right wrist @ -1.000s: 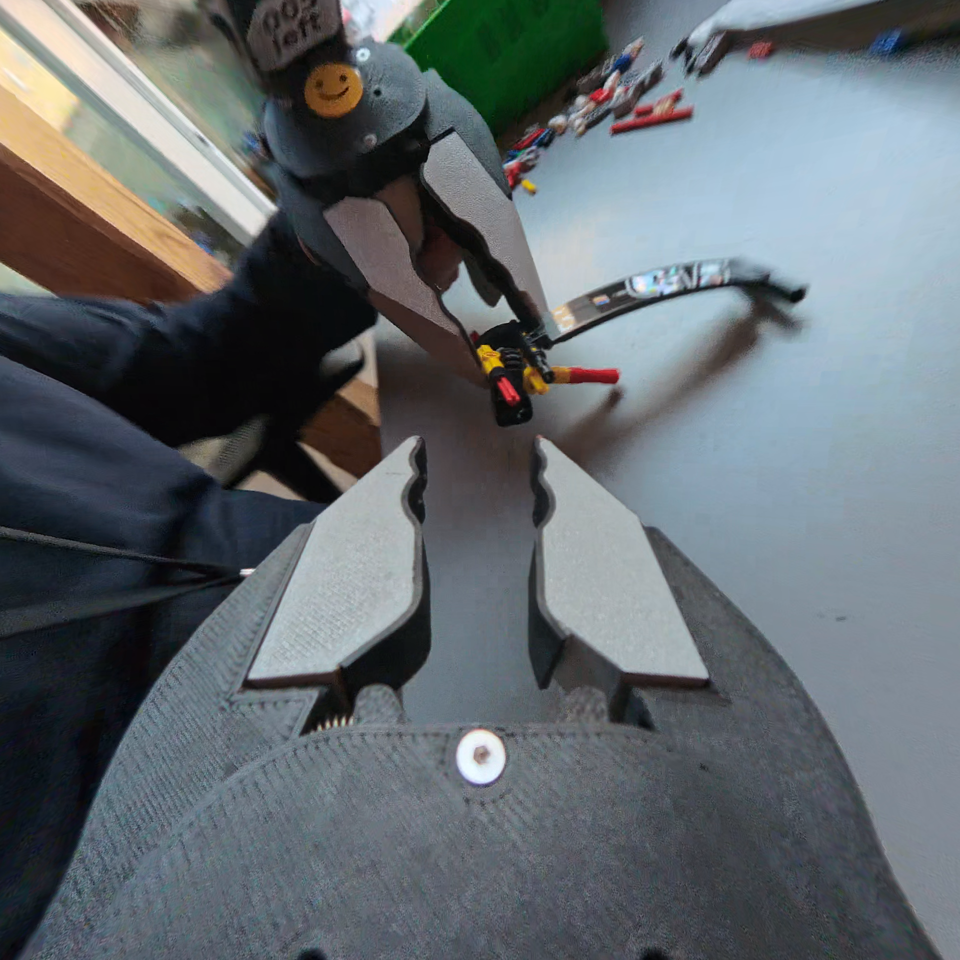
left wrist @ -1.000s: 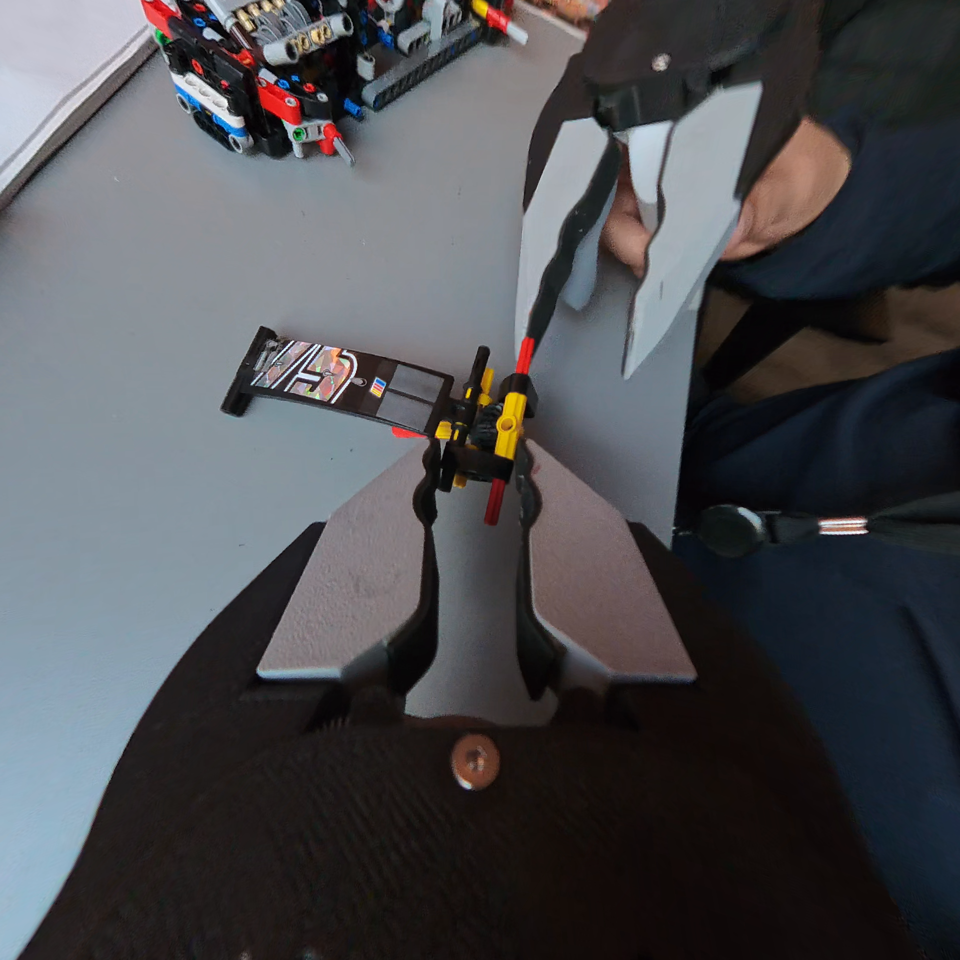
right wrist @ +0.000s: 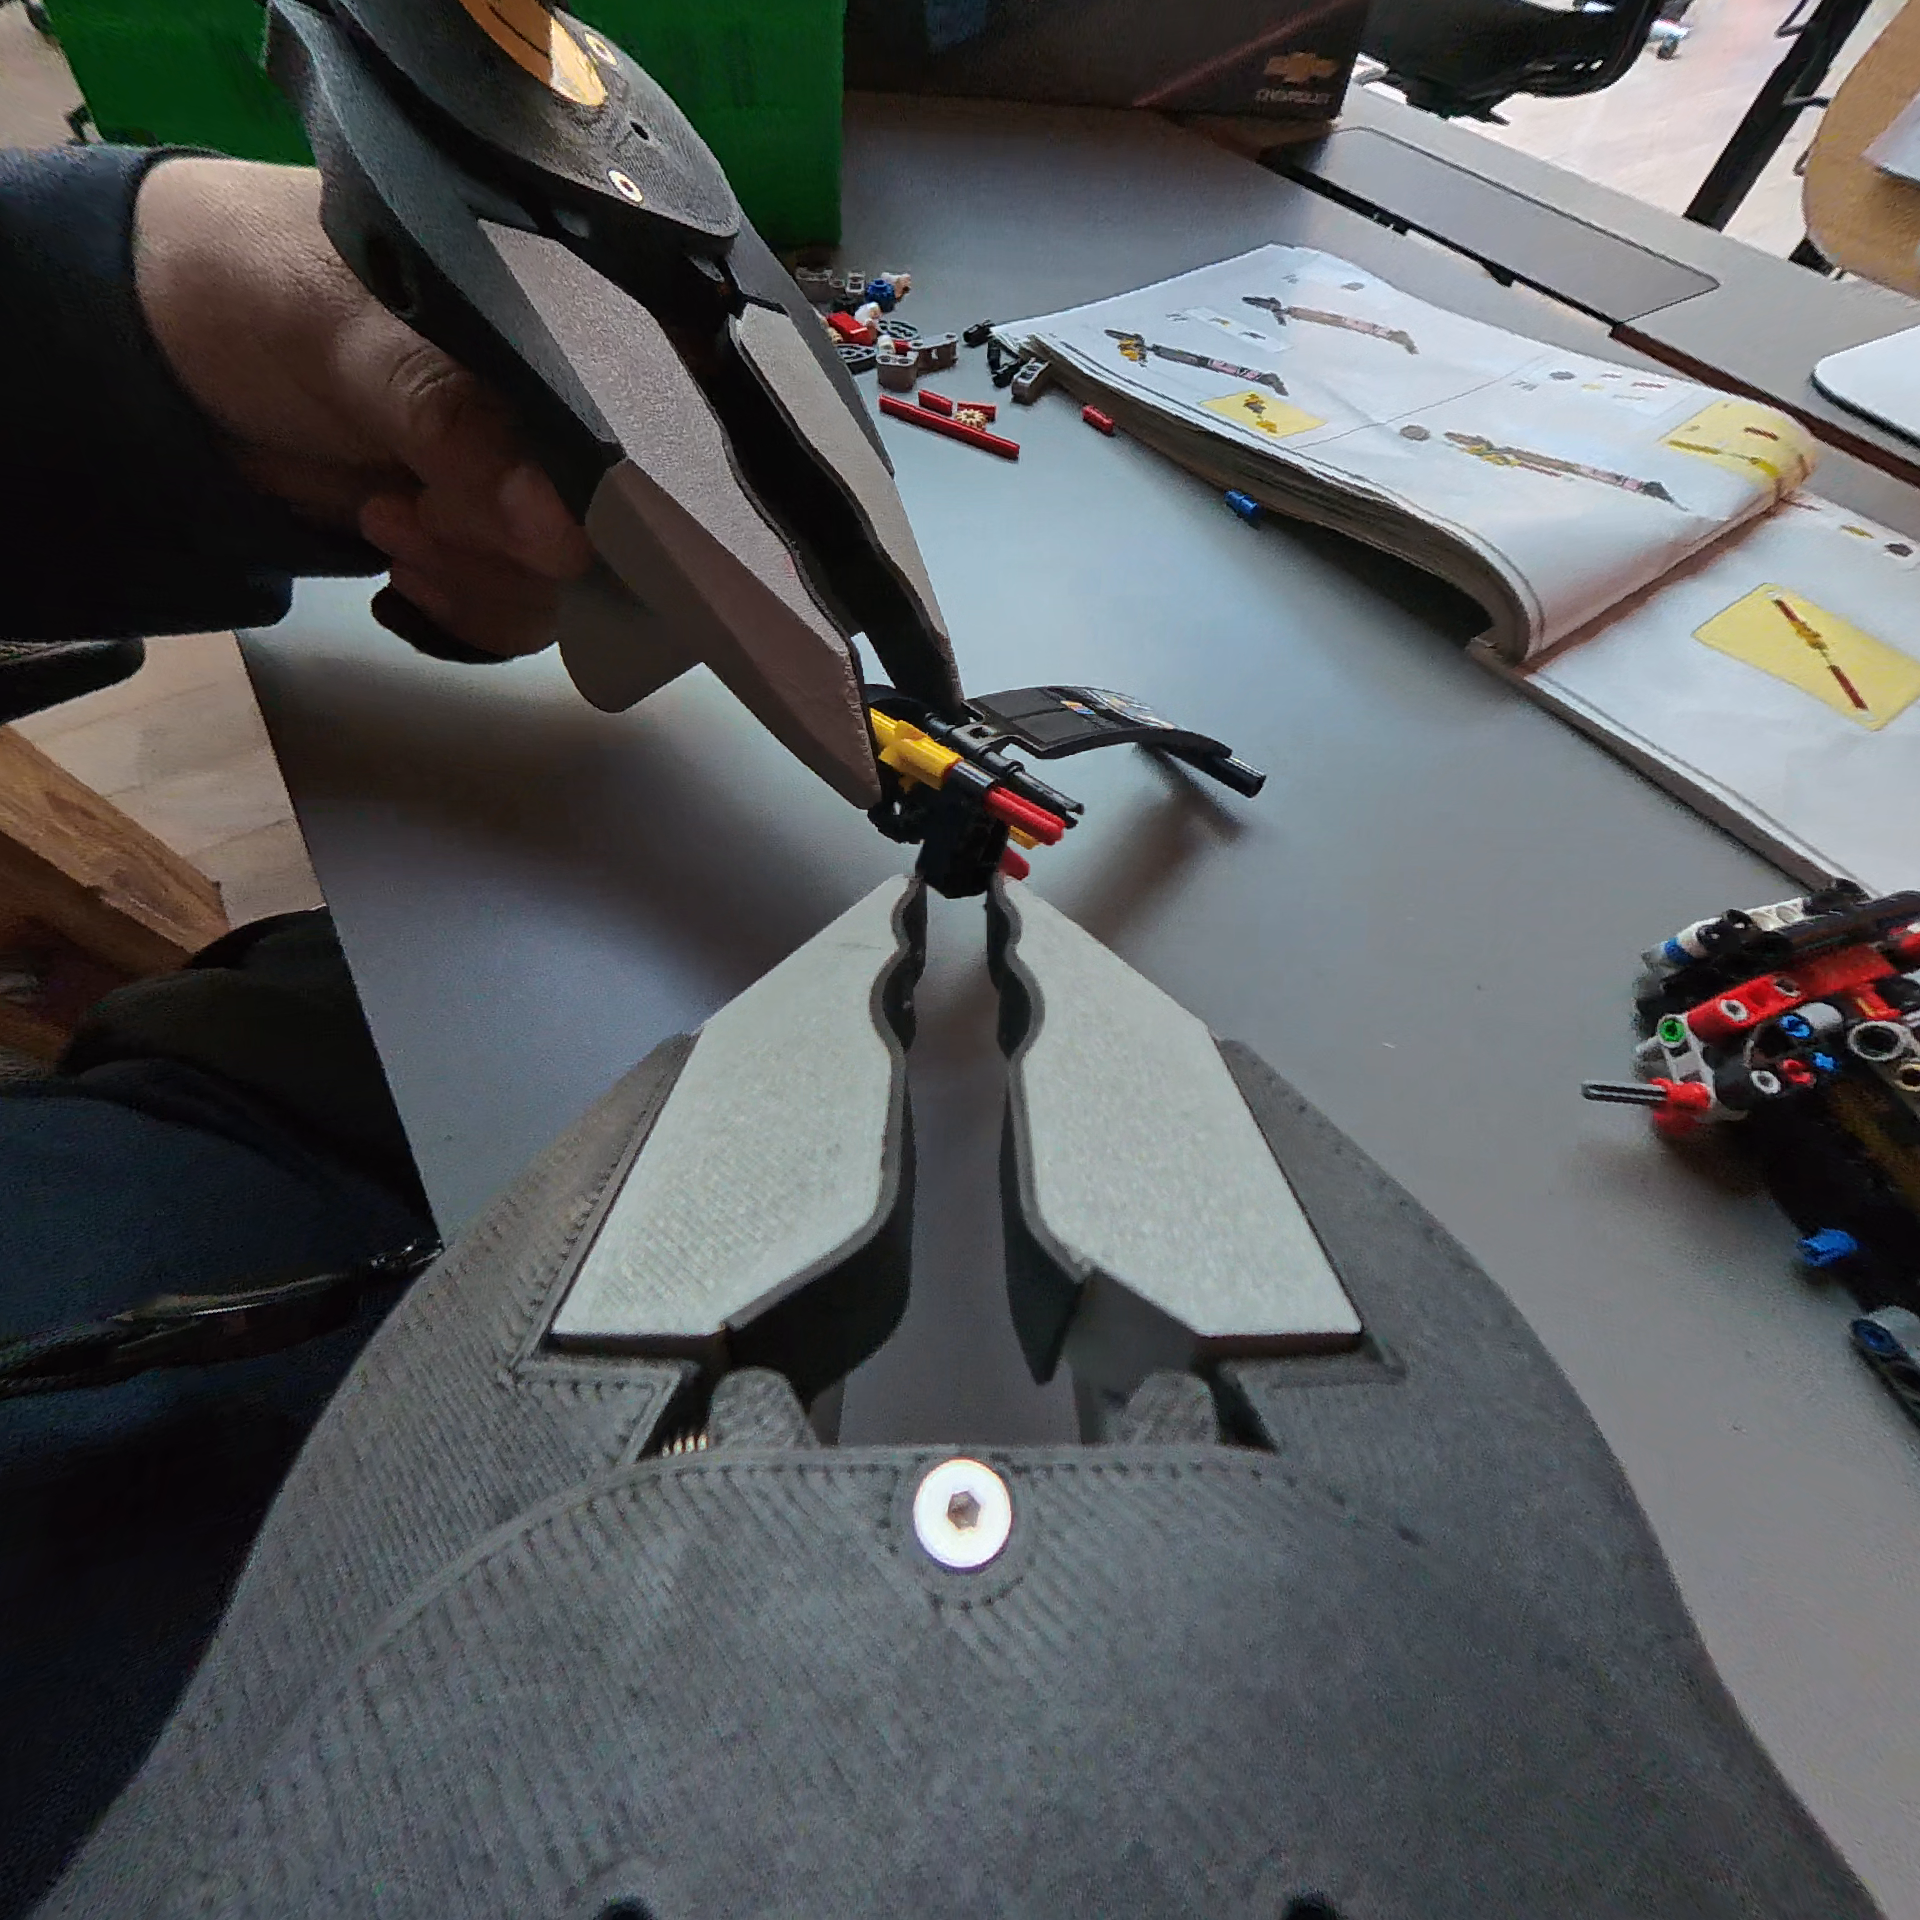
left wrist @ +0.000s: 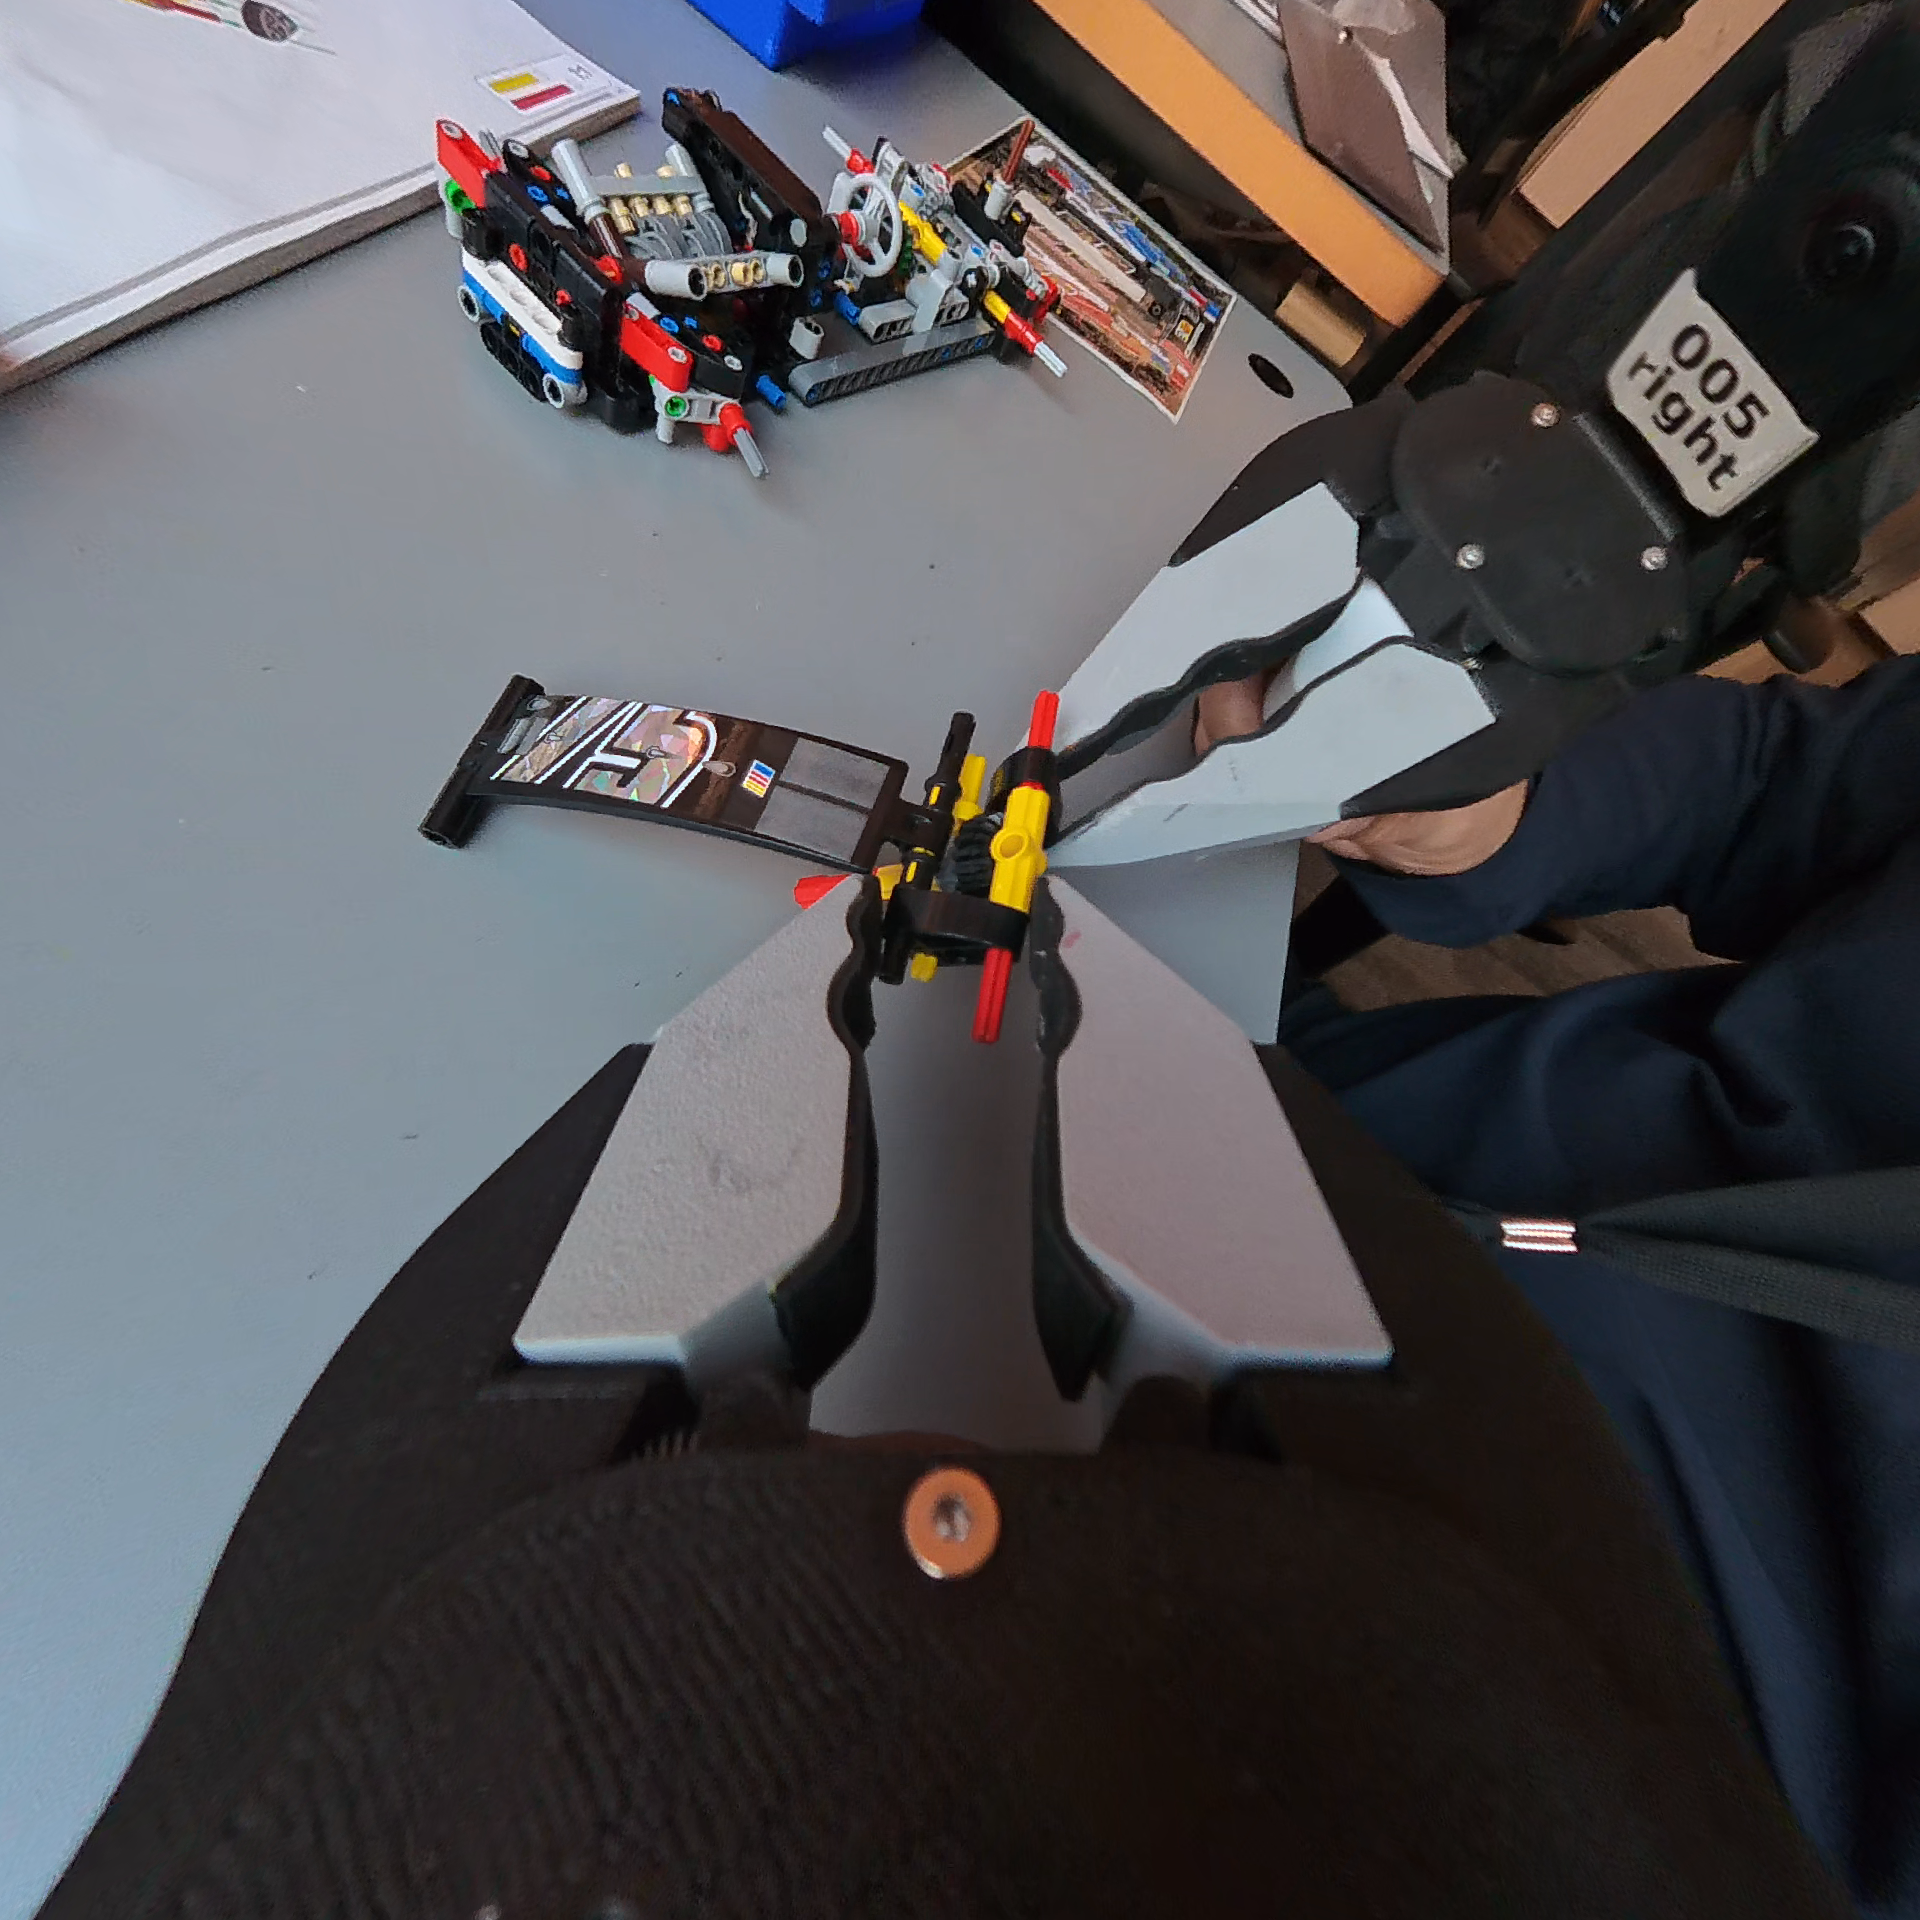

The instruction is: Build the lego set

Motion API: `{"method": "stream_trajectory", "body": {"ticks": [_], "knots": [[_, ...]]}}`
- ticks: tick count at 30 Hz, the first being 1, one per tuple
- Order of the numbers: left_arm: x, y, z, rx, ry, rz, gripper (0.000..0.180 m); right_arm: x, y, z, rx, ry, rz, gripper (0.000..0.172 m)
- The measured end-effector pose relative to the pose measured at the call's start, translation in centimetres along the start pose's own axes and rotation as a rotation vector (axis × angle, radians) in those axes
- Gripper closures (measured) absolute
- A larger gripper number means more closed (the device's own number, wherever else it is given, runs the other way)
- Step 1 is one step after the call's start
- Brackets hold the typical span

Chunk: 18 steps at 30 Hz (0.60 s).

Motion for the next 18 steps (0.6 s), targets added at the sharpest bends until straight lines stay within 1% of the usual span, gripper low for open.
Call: {"method": "stream_trajectory", "body": {"ticks": [8,10,18], "knots": [[-0.04,0.11,0.09,0.007,0.009,-0.01,0.154,0.05,-0.23,-0.35,-0.039,0.031,-0.059,0.16],[-0.1,0.12,0.11,0.004,0.007,-0.014,0.154,0.08,-0.32,-0.45,-0.048,0.04,-0.079,0.165],[-0.22,-0.13,0.04,0.002,0.007,-0.029,0.154,0.12,0.12,-0.6,-0.146,0.052,-0.173,0.166]]}}
Point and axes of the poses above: each gripper's, where its closed fingertips meet, z out along the fingers, x out of its top, y = z × x across the jaws, the point moved 8 cm from there along -z, back along the fingers, and after that the axes turned 12 degrees about z, right-handed, at the moved point
